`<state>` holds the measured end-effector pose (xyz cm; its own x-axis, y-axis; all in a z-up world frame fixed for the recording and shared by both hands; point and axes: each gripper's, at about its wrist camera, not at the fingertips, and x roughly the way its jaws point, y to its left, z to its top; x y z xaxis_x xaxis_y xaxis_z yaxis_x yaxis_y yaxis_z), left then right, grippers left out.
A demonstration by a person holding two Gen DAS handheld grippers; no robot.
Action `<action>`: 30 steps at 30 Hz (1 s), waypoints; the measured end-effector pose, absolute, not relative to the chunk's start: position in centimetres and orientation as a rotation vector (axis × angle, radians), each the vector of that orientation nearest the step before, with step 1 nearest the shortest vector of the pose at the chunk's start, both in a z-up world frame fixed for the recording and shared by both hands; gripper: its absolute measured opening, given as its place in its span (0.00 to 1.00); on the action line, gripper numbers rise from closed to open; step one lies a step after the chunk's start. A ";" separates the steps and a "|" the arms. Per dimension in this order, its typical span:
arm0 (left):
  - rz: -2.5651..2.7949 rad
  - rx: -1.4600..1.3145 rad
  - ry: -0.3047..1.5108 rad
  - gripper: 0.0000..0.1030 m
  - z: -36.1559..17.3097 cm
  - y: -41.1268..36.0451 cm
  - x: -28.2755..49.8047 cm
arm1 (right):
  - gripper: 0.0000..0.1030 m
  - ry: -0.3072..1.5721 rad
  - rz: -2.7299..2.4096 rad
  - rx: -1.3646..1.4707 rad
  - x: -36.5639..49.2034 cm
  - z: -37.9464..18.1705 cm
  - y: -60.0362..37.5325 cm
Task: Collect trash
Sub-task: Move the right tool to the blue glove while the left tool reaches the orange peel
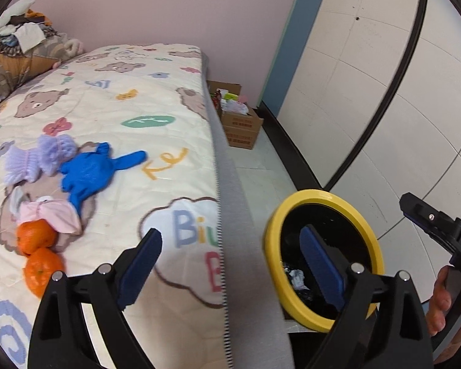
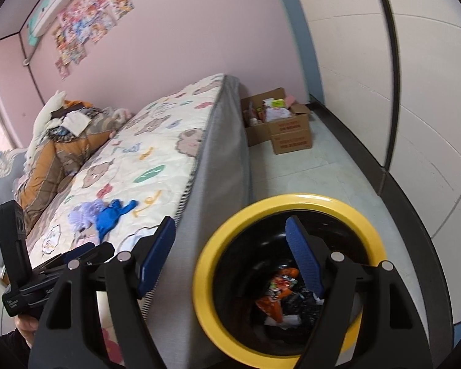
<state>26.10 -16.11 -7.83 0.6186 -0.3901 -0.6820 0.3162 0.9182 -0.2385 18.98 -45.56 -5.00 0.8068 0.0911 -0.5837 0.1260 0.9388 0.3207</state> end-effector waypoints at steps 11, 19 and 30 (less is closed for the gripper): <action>-0.258 -0.154 0.806 0.86 -8.1 -8.0 26.2 | 0.70 0.649 0.113 0.280 22.5 -3.5 -38.3; -0.166 -0.178 0.823 0.86 -9.0 -2.2 25.8 | 0.70 0.686 0.233 0.219 26.6 -3.7 -31.9; -0.106 -0.225 0.862 0.86 -11.3 1.9 25.4 | 0.70 0.753 0.328 0.114 32.8 -6.3 -24.0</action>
<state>25.44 1.88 -11.35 0.6477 -0.1831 -0.7396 0.0022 0.9711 -0.2385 32.78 -24.03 -6.32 0.6818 0.3322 -0.6518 -0.2514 0.9431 0.2178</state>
